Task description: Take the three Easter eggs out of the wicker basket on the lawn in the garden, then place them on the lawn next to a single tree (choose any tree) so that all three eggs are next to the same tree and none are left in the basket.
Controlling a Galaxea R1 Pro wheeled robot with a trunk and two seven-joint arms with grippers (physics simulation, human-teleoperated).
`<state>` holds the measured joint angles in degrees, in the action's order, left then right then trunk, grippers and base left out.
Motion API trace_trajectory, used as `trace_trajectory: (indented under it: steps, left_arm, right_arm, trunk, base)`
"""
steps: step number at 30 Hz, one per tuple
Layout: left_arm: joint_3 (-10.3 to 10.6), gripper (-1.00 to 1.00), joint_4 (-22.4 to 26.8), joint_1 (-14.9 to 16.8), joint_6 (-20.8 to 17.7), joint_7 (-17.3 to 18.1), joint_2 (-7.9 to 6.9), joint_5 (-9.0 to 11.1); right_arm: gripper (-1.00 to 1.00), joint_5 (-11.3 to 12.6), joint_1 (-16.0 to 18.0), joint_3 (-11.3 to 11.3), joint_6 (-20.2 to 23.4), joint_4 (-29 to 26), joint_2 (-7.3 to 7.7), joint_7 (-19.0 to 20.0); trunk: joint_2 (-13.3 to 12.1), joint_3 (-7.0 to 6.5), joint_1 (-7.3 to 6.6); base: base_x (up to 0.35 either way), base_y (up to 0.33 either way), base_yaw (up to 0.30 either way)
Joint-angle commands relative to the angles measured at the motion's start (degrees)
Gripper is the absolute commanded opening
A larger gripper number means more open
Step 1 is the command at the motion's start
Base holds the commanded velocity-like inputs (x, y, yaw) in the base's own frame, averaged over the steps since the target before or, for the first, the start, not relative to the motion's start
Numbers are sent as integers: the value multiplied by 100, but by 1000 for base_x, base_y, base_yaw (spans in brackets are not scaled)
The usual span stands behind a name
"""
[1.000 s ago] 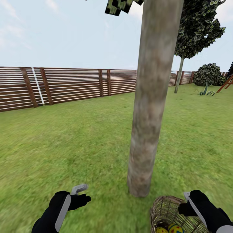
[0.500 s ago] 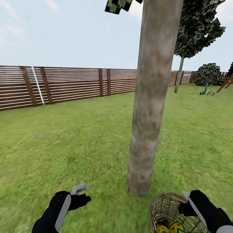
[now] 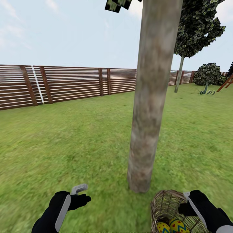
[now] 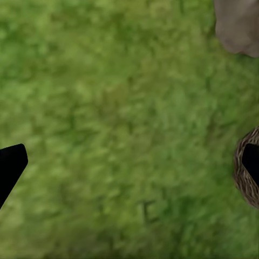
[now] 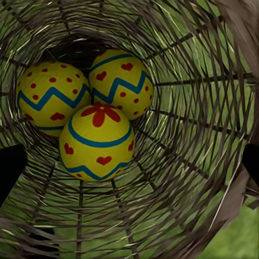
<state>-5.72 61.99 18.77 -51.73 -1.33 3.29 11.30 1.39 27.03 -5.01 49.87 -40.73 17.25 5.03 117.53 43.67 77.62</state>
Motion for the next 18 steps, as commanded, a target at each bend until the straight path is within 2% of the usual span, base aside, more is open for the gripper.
trace_trajectory:
  steps: [1, 18]
  left_arm:
    - [-16, 100, 6, 3, -29, -12, 6, 37]
    - [-25, 100, 6, 3, -29, -12, 5, 39]
  right_arm:
    - [100, 10, 4, -26, 23, -6, 7, 7]
    - [100, 10, 4, -26, 14, -6, 6, 7]
  trunk:
    - [44, 25, 22]
    - [726, 330, 395]
  base:
    - [0, 0, 0]
    - [0, 0, 0]
